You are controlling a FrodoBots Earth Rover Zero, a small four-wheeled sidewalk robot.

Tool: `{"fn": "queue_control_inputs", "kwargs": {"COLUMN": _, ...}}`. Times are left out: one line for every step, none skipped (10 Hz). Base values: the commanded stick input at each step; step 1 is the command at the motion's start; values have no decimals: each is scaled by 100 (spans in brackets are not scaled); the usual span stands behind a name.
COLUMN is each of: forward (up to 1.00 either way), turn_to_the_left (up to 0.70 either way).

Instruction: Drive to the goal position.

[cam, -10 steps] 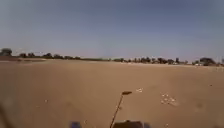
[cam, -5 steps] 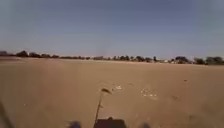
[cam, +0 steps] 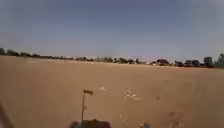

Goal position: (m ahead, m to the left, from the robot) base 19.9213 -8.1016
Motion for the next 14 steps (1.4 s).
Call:
{"fn": "queue_control_inputs", "kwargs": {"forward": 0, "turn_to_the_left": -70}}
{"fn": "queue_control_inputs", "kwargs": {"forward": 0, "turn_to_the_left": -70}}
{"fn": "queue_control_inputs", "kwargs": {"forward": 0, "turn_to_the_left": -70}}
{"fn": "queue_control_inputs", "kwargs": {"forward": 0, "turn_to_the_left": -70}}
{"fn": "queue_control_inputs", "kwargs": {"forward": 0, "turn_to_the_left": -70}}
{"fn": "queue_control_inputs", "kwargs": {"forward": 0, "turn_to_the_left": -70}}
{"fn": "queue_control_inputs", "kwargs": {"forward": 0, "turn_to_the_left": -70}}
{"fn": "queue_control_inputs", "kwargs": {"forward": 0, "turn_to_the_left": -70}}
{"fn": "queue_control_inputs", "kwargs": {"forward": 0, "turn_to_the_left": 0}}
{"fn": "queue_control_inputs", "kwargs": {"forward": 0, "turn_to_the_left": 0}}
{"fn": "queue_control_inputs", "kwargs": {"forward": 26, "turn_to_the_left": 0}}
{"fn": "queue_control_inputs", "kwargs": {"forward": 50, "turn_to_the_left": 0}}
{"fn": "queue_control_inputs", "kwargs": {"forward": 70, "turn_to_the_left": 0}}
{"fn": "queue_control_inputs", "kwargs": {"forward": 70, "turn_to_the_left": 0}}
